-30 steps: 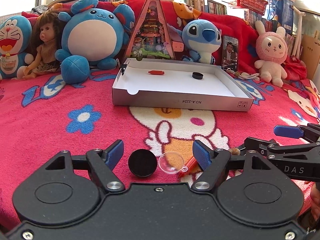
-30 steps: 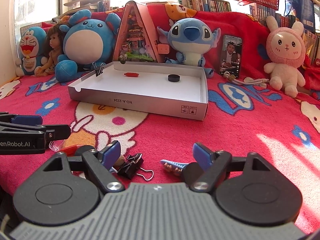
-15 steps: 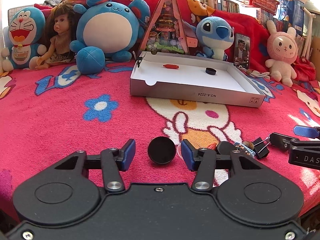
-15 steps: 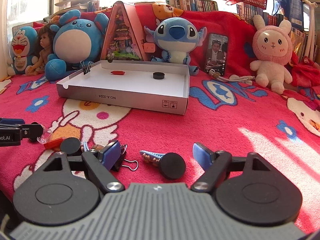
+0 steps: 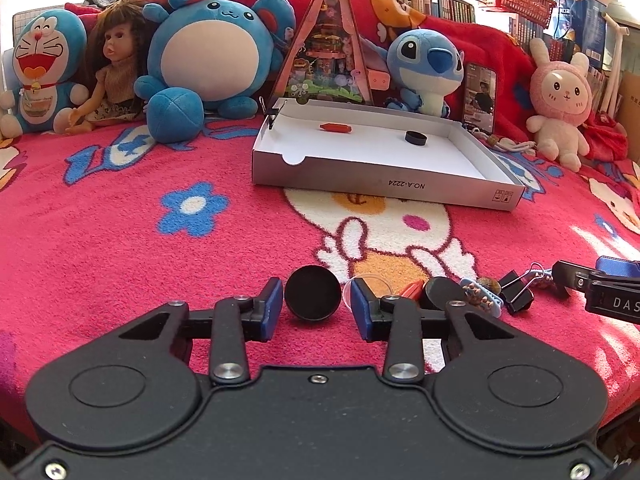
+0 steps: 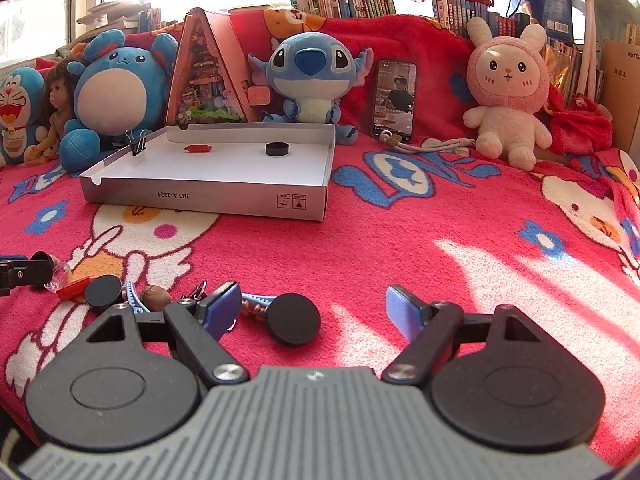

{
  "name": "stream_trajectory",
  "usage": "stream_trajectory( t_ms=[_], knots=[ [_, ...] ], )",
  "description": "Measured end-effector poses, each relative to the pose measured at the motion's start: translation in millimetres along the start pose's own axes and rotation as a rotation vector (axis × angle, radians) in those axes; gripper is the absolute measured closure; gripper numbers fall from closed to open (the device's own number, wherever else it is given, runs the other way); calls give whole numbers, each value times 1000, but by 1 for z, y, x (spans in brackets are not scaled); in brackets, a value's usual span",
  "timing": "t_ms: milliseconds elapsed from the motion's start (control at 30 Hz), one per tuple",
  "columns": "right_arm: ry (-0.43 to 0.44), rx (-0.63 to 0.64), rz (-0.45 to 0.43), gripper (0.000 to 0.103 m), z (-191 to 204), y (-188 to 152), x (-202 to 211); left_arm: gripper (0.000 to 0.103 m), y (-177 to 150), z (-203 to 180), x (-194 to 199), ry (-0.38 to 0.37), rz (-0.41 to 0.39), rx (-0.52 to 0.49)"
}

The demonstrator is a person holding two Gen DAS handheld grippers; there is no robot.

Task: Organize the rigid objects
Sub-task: 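Grasp a black round cap with the left tool while the right grasps a black disc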

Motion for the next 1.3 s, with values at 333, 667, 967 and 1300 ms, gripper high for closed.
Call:
stream_trajectory(
  t_ms=[333,667,967,1300],
  knots=[
    [2,-27,10,28,-8,-4,-2,74,-1,-4,-2,-4,-4,-11],
    [62,-1,2,72,9,-6,3,83,1,-7,-1,-35,-5,-8],
    [82,43,-5,74,16,-4,10,82,-3,-9,1,-42,7,-38],
    [90,41,38,58,16,-13,7,66,-8,-18,-7,-27,3,-109]
  ],
)
Point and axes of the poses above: each gripper's, at about its wrist camera, not at the fingertips, and x roughly against the way its jaws point, z to its left, y to its top, the point moved 4 cm from there along -x, roughly the way its jaws point, and after that the axes turned 7 degrees about -z, right-handed, at the moved point
